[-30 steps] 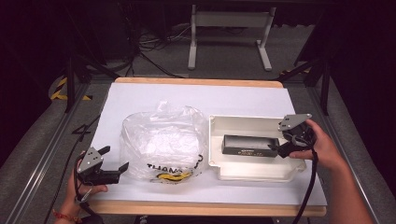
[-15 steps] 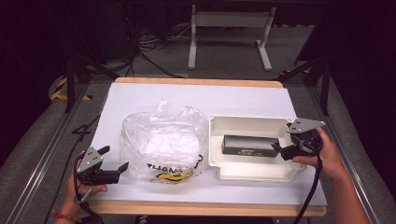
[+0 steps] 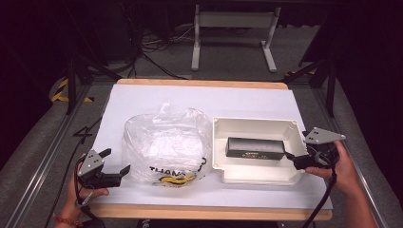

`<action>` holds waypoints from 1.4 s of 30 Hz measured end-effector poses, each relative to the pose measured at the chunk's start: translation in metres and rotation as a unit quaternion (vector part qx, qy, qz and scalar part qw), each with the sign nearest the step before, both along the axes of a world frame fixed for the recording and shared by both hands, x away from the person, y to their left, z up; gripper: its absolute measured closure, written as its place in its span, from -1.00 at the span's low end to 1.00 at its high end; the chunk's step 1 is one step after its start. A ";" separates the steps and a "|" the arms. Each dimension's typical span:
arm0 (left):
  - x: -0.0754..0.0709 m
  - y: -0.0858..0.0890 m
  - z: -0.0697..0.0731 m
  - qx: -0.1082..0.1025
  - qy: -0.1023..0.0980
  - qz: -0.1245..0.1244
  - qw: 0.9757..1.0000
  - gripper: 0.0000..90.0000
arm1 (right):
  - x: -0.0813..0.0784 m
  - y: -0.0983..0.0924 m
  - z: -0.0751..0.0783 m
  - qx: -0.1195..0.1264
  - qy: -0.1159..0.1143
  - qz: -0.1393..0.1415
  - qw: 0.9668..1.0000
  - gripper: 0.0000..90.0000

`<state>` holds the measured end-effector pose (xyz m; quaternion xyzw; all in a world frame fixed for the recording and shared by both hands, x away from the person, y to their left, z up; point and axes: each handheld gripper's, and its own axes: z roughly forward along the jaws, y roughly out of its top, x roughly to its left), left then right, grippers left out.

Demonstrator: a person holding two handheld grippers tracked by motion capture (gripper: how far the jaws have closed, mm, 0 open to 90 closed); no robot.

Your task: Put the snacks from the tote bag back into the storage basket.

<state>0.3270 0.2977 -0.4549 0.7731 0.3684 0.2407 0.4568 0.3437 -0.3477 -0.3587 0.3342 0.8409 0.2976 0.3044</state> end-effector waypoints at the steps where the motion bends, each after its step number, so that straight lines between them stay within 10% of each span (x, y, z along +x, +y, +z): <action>1: 0.000 0.000 0.000 0.000 0.000 0.000 1.000 -0.84 | 0.000 0.000 0.000 0.000 0.000 0.000 1.000 -0.83; 42: -0.001 0.001 0.000 -0.003 0.000 0.000 1.000 -0.84 | -0.046 -0.014 -0.047 0.033 -0.018 -0.034 0.999 -0.91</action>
